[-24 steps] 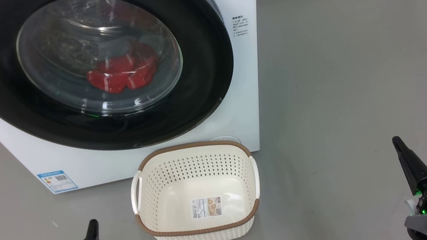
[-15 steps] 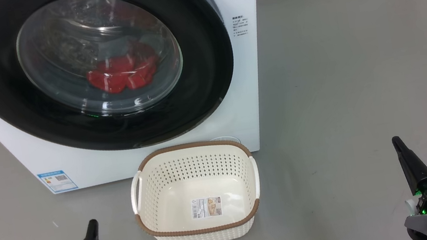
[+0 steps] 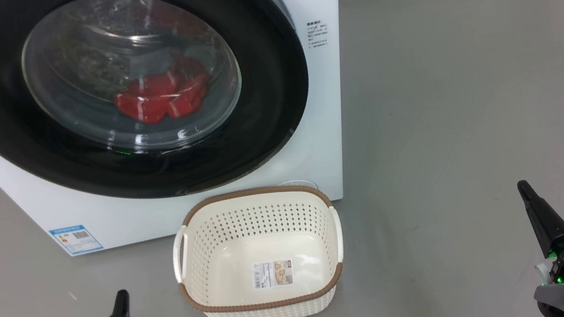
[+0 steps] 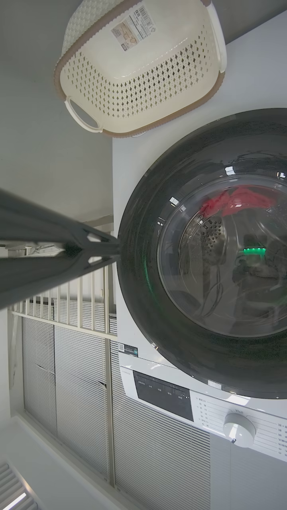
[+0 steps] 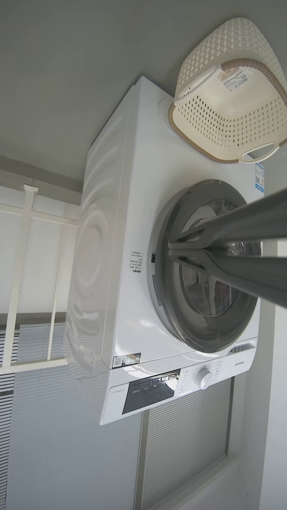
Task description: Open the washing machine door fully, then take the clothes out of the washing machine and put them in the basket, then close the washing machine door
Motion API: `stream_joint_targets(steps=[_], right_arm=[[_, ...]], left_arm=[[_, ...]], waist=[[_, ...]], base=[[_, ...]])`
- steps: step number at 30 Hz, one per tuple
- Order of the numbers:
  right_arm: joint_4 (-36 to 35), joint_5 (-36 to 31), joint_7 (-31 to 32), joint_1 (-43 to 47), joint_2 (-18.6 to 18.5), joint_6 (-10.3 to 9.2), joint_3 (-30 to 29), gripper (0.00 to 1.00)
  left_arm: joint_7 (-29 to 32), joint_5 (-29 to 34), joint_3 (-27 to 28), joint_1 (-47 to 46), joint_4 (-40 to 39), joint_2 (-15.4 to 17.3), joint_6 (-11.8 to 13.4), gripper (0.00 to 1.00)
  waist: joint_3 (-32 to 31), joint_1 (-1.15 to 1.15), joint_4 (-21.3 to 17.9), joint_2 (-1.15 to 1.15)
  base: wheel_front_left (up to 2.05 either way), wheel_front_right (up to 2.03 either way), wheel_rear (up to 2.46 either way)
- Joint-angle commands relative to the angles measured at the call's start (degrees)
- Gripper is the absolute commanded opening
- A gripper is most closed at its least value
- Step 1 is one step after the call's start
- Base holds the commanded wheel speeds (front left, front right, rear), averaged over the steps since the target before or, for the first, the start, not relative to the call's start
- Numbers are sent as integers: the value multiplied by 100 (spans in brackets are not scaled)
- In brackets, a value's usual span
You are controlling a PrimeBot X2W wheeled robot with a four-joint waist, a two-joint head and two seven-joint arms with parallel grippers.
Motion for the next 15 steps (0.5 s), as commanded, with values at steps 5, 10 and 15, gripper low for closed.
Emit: stream_joint_targets(steps=[5,10,15], right_arm=[[-148,-46,32,-239,-38,-3,91,0],[-148,-50,36,-239,-34,-3,85,0],[21,0,0,4,10,1,-6,100]], left_arm=[[56,71,213,-237,-145,48,-42,0],[59,74,217,-238,-144,45,-42,0],[42,-2,4,4,19,-3,0,100]], waist=[[0,0,0,0],[0,0,0,0],[0,0,0,0]], base=[[0,0,0],[0,0,0],[0,0,0]])
